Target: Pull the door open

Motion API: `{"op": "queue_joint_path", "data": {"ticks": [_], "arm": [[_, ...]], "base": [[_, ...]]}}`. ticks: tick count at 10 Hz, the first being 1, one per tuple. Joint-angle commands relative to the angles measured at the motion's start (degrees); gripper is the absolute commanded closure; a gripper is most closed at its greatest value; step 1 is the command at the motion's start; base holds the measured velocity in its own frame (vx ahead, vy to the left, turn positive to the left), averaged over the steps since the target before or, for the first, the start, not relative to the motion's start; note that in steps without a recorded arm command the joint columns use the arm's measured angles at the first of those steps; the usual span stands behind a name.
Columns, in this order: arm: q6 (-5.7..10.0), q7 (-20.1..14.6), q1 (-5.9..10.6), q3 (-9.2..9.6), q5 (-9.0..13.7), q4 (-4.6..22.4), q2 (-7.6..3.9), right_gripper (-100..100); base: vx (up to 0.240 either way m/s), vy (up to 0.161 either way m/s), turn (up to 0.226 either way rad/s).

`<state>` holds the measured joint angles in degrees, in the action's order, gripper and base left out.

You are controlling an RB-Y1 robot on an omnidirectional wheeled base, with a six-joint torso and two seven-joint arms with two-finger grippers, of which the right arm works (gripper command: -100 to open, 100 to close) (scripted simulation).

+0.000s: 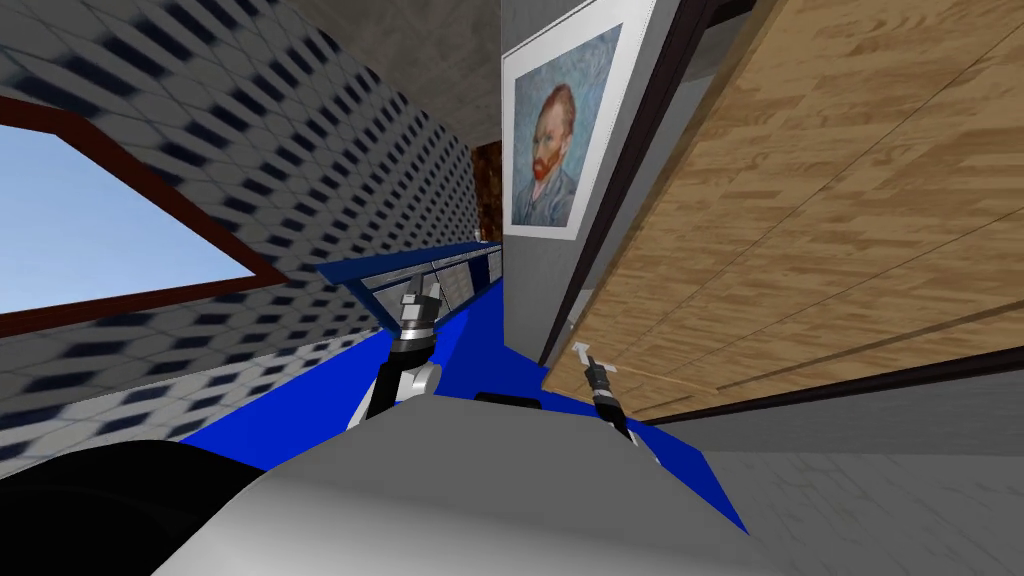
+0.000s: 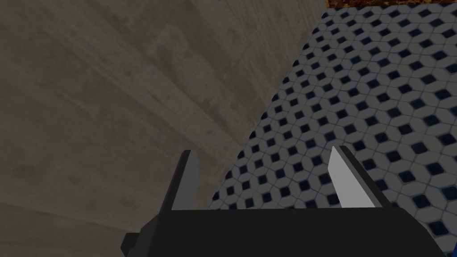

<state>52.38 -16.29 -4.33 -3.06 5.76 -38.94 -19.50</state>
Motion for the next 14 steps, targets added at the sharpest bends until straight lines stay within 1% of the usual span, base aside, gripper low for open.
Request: {"op": "queue_joint_path", "data": {"ticks": [1, 7, 8, 9, 10, 11, 14], "arm": [[1.53, -1.07, -1.16, 0.77, -0.35, -0.07, -0.88, 100], [8.11, -5.66, -6.14, 4.05, -1.85, -0.37, -4.65, 100], [7.51, -5.15, -5.25, 3.68, -1.67, 0.30, -4.26, 100], [9.49, -5.91, -6.35, 4.22, -1.96, 0.91, -4.80, 100], [10.44, -6.24, -6.84, 4.41, -2.05, 1.19, -5.12, 100], [10.96, -6.42, -7.11, 4.52, -2.10, 1.34, -5.29, 100], [14.23, -7.57, -8.79, 5.17, -2.43, 2.30, -6.39, 100]], "base": [[-0.158, -0.021, 0.125], [-0.213, -0.052, 0.136], [-0.114, -0.033, 0.030], [-0.142, -0.032, 0.204], [-0.235, -0.079, 0.229], [-0.198, -0.069, 0.102], [-0.192, -0.038, 0.154]]}}
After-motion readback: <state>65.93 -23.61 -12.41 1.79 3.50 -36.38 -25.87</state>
